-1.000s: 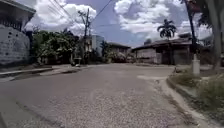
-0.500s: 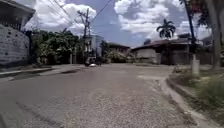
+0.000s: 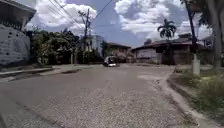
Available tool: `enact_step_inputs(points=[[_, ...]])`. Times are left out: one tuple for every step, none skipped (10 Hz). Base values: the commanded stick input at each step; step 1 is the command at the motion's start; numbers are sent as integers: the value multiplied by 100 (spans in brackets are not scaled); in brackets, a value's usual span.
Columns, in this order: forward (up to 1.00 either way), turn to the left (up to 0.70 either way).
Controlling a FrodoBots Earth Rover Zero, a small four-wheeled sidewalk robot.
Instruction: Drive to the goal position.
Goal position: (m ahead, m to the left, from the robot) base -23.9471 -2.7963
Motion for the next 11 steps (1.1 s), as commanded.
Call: enact_step_inputs(points=[[0, 100], [1, 89], [4, 25], [0, 100], [0, 100], [0, 100], [12, 22], [44, 45], [71, 35], [81, 34], [100, 40]])
